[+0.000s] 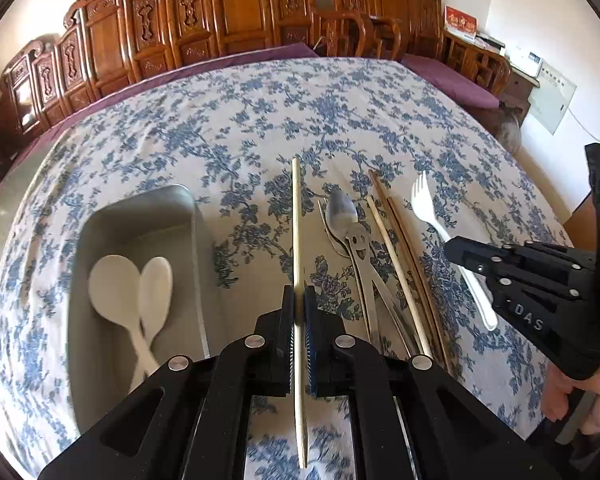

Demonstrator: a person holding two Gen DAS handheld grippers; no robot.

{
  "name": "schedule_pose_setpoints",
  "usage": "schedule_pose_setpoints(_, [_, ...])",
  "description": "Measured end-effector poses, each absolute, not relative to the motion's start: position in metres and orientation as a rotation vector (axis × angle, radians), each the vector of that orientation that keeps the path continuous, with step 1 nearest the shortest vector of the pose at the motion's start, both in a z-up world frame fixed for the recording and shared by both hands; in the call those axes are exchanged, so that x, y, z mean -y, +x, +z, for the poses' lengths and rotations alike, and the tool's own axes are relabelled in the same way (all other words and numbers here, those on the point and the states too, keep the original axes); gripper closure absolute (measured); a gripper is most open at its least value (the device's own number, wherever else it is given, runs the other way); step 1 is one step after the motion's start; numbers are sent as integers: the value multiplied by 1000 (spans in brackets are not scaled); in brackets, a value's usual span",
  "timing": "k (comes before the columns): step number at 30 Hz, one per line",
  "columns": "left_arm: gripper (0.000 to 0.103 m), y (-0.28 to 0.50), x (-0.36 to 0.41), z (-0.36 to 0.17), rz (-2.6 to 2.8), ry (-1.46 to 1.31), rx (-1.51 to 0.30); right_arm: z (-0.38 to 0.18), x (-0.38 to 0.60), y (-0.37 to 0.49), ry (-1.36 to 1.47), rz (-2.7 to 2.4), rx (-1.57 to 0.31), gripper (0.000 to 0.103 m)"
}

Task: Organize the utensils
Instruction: 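Carry the chopstick into the tray and release it with the left gripper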

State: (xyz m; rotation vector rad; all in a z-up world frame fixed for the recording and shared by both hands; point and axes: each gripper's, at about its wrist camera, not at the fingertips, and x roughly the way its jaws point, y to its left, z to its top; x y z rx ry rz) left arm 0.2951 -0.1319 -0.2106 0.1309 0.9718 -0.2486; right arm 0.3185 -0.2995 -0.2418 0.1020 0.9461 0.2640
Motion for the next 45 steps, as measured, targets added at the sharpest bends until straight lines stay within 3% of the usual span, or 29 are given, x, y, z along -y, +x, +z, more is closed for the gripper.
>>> schedule_pose_setpoints(22, [99,268,70,-164,-213,101,-872,-217,249,293,38,383,-881,99])
schedule_pose_setpoints(45, [99,312,27,-234,-153,30,-1007,-217,229,299,13,443,-882,99])
